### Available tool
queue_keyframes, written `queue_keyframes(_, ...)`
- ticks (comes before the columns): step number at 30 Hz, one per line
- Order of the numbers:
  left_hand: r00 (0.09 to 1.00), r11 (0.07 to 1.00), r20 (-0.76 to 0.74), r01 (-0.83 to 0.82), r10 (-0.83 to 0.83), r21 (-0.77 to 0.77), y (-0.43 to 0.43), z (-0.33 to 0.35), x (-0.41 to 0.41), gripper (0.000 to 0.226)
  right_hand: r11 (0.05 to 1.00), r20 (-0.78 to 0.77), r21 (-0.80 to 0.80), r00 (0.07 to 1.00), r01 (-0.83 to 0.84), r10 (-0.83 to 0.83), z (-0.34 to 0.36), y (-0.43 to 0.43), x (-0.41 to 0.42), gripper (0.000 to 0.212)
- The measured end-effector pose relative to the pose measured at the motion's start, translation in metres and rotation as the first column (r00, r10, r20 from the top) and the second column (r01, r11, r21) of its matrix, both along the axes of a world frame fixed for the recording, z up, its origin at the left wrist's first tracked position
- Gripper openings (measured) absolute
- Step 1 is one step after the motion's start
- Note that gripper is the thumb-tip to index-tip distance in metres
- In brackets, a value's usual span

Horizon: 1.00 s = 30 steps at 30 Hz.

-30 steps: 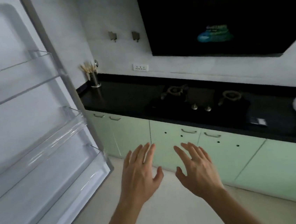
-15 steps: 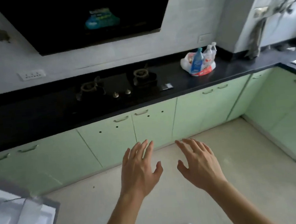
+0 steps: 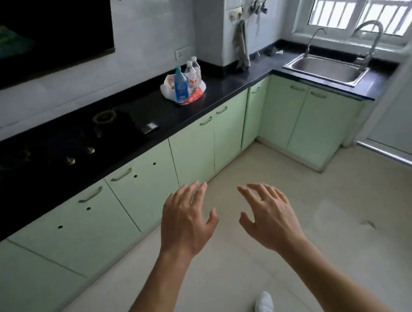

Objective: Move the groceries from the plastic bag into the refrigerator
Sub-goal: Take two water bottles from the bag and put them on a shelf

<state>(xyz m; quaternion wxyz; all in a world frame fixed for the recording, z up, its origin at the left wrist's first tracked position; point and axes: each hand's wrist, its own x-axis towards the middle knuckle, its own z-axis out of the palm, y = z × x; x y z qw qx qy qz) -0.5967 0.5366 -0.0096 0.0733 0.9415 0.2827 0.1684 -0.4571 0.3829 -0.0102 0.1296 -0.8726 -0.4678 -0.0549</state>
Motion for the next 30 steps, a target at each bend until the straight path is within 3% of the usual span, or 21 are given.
queue_keyframes(13,0.995,0.995,-0.038,0.095,-0.094,0.009,0.018,-0.012,0.149,0.062,0.991,-0.055,0.016,0.99,0.132,-0.131,-0.019,0.008,0.128,0.061)
queue_keyframes(23,0.997,0.999,-0.059,0.043,-0.042,0.004,0.049,-0.001,0.321,0.064,0.994,-0.072,0.05,0.993,0.092,-0.089,-0.01,0.051,0.303,0.06)
queue_keyframes(30,0.996,1.0,-0.079,-0.028,0.027,-0.012,0.074,-0.005,0.383,0.064,0.997,-0.098,0.063,0.995,0.043,-0.037,-0.012,0.087,0.378,0.059)
